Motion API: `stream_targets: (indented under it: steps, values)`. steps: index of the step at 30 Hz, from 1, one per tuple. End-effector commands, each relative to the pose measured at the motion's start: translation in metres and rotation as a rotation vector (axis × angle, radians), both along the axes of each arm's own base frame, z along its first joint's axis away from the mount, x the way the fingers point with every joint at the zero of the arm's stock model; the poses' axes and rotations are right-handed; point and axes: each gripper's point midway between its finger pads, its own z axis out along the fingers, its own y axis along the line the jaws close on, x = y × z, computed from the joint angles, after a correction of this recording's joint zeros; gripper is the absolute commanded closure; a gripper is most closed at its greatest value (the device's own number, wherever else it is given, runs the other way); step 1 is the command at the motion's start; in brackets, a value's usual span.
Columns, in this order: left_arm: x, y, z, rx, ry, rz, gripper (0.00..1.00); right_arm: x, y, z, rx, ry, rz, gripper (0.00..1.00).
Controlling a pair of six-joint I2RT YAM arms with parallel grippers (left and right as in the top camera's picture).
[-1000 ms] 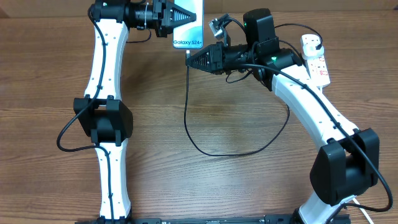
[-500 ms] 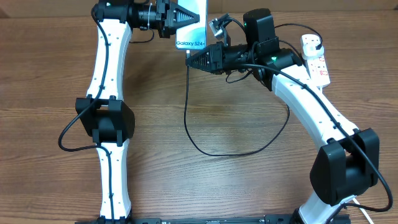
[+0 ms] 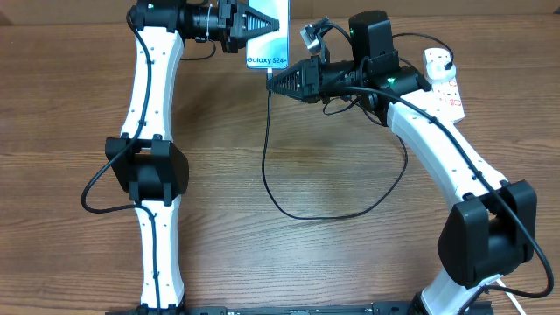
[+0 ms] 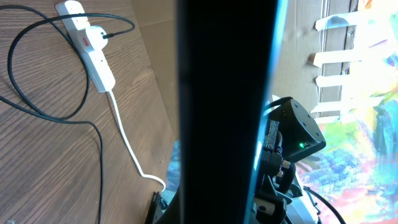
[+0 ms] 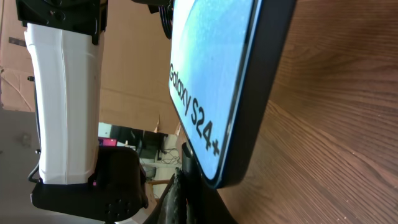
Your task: Plug charger to phone and switch on socket
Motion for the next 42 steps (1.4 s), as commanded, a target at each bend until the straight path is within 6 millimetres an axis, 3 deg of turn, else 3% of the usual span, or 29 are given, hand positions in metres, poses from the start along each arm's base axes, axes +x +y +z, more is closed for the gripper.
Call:
stream_targets:
  steps: [1,42]
  values:
    - [-0.0081,-0.0024,0.0169,-0.034,-0.066,-0.029,0.96,0.0034,-0.0051,0.0185,0.015,-0.051,-0.014,0.96]
    - [-0.0086,-0.0033,0.0169,-0.033,-0.066,-0.030,0.96,0.0008,0.0025,0.0152,-0.001,-0.045,-0.018,0.96]
